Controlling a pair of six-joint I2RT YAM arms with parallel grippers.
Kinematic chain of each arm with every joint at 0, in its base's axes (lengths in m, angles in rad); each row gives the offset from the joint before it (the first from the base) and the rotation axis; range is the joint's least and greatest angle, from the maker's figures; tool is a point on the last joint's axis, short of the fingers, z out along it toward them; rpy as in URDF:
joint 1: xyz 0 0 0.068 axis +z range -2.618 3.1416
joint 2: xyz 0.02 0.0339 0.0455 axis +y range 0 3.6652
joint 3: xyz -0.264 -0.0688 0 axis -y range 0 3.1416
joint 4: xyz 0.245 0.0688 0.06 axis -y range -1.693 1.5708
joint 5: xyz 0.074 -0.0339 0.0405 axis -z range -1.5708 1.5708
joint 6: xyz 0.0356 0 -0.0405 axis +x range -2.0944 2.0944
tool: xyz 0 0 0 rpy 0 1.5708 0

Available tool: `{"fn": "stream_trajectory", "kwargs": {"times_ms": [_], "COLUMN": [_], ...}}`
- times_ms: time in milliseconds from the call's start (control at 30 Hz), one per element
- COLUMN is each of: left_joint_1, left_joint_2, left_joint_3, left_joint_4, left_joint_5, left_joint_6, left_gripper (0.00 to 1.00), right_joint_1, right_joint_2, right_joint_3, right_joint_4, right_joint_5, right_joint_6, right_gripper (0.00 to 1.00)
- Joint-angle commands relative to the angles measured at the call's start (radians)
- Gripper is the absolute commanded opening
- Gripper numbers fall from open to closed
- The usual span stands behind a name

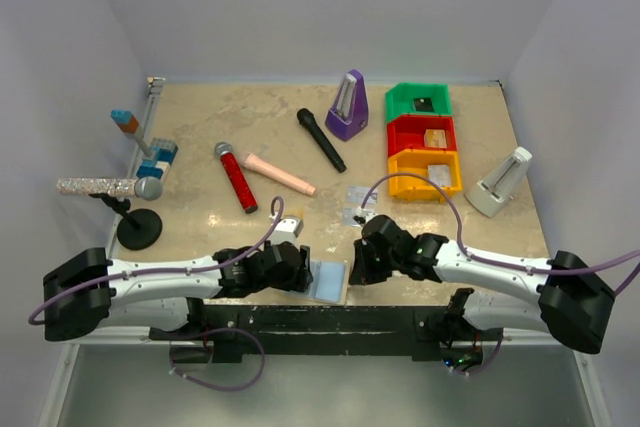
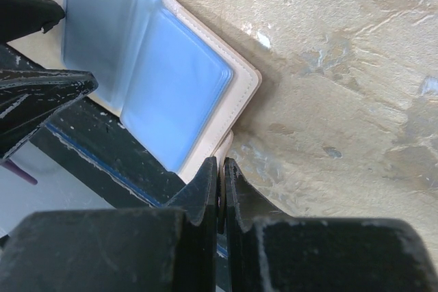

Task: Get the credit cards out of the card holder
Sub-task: Remove the credit card from the card holder.

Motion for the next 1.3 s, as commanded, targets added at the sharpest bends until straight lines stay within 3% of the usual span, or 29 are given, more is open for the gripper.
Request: {"fn": "stream_trajectory", "kwargs": {"times_ms": [0, 733, 1267], "left_joint_1": [0.001, 0.0, 0.001], "left_joint_2": [0.021, 0.055, -0.057], "left_joint_3": [-0.003, 0.015, 0.003], "left_joint_4": [0.035, 0.127, -0.013], "left_joint_5": [0.015, 0.087, -0.062], "left_joint_6": [-0.009, 0.038, -0.026], "left_gripper": [0.66, 0.64, 0.65], "right_joint_1": [0.005, 0.005, 0.005], "right_joint_2": [0.003, 0.023, 0.023], "right_joint_3": [0.002, 0.002, 0.001], "right_joint_4": [0.033, 0.05, 0.052], "right_joint_5": [-0.005, -0.024, -0.024], "right_joint_6": [0.008, 0.004, 0.001], "right_gripper": [0.0, 0.0, 0.0]}}
